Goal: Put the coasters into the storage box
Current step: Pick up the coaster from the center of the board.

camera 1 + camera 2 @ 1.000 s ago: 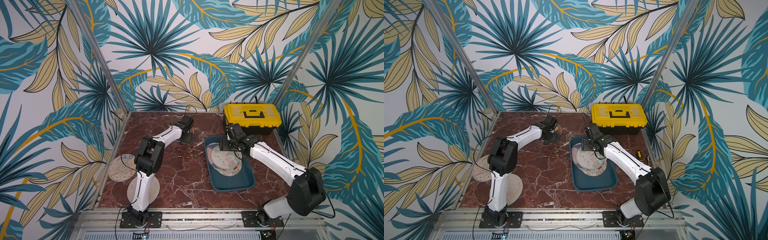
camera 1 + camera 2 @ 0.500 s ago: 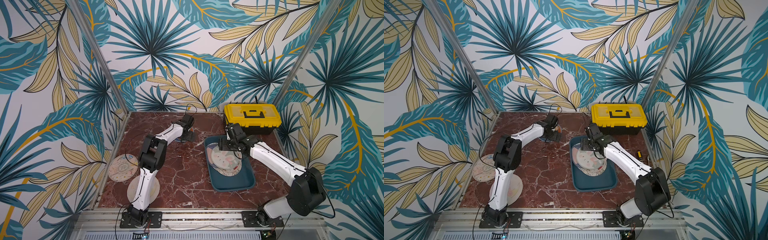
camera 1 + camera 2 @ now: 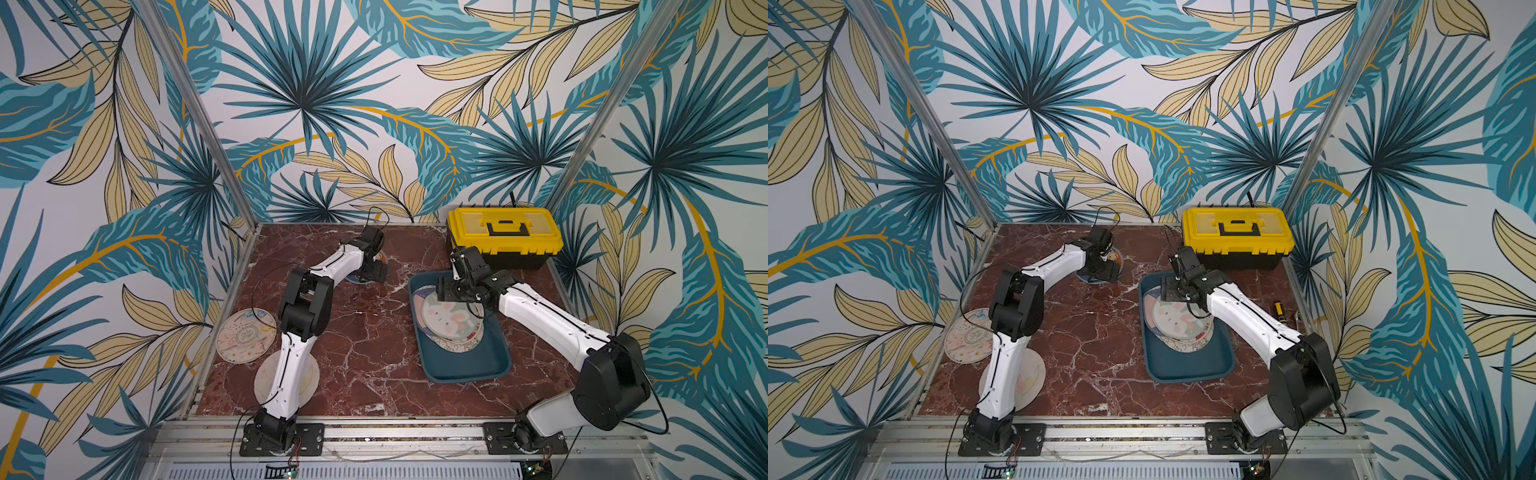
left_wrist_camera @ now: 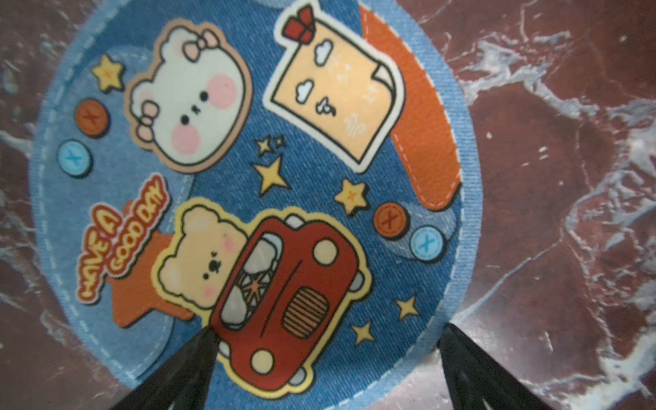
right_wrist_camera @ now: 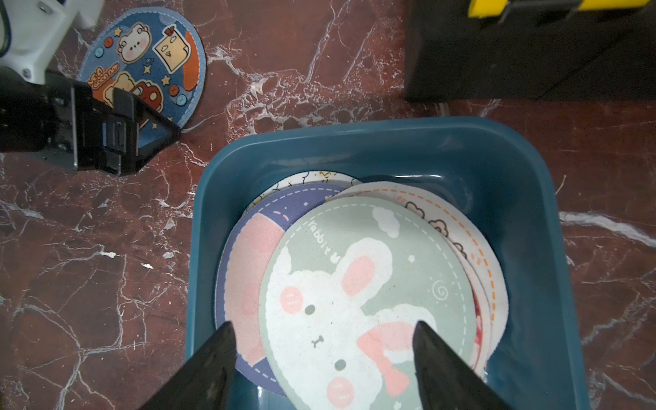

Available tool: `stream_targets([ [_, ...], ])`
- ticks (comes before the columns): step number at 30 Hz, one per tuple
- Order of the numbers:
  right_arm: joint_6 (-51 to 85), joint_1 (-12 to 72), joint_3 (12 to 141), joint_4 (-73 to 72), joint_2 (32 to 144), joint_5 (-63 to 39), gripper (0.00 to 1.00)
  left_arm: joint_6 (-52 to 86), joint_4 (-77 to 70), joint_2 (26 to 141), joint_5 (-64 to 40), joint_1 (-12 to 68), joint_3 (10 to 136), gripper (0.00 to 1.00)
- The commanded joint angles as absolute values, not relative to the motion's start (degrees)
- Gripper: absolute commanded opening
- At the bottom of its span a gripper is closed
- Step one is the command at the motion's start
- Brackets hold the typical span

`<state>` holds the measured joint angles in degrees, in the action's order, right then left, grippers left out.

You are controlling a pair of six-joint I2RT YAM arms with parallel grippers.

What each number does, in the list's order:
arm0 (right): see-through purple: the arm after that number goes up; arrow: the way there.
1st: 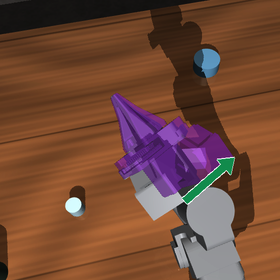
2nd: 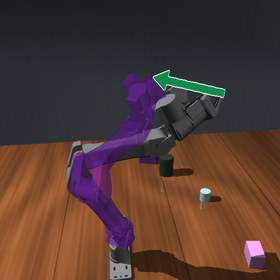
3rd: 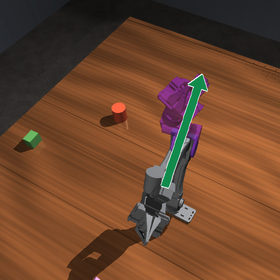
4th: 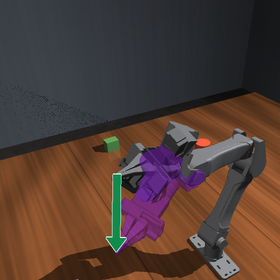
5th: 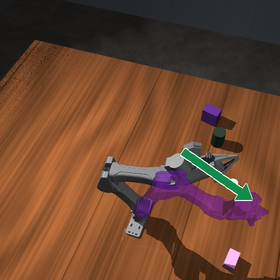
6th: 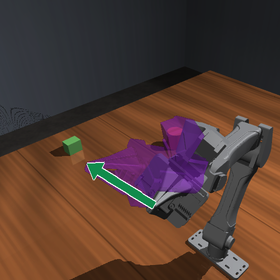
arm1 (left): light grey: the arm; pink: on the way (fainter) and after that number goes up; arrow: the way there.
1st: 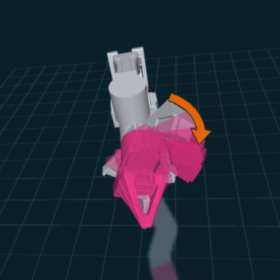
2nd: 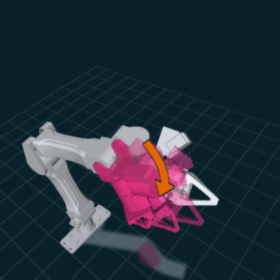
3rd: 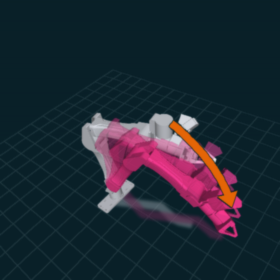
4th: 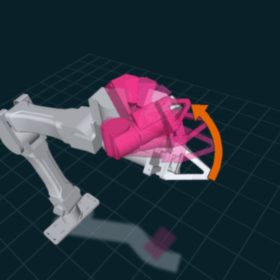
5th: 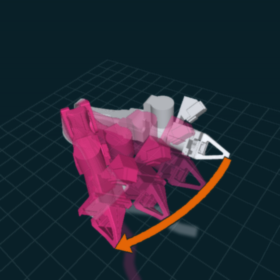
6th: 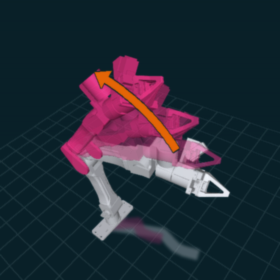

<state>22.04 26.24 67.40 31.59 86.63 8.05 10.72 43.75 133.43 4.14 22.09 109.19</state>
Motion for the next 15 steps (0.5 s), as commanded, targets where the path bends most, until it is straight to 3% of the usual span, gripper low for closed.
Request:
stream_targets([
  [1, 22.2, 26.2, 68.1, 31.9, 87.5, 7.7, 0.78, 11.1, 46.0, 135.0, 1.3, 21.2, 111.0, 0.88],
  [5, 22.1, 26.1, 68.5, 31.8, 87.7, 7.5, 0.78, 11.4, 46.5, 135.4, 0.0, 20.8, 110.9, 0.75],
  [12, 22.0, 26.1, 68.8, 32.1, 88.0, 7.6, 0.78, 11.4, 47.0, 135.9, 0.1, 20.4, 110.7, 0.59],
  [13, 22.1, 26.1, 68.9, 32.2, 88.1, 7.5, 0.78, 11.2, 47.1, 135.8, -0.2, 20.4, 110.6, 0.61],
  [15, 22.1, 26.1, 68.9, 32.2, 88.2, 7.4, 0.78, 10.9, 47.3, 135.5, -0.2, 20.3, 110.6, 0.74],
])
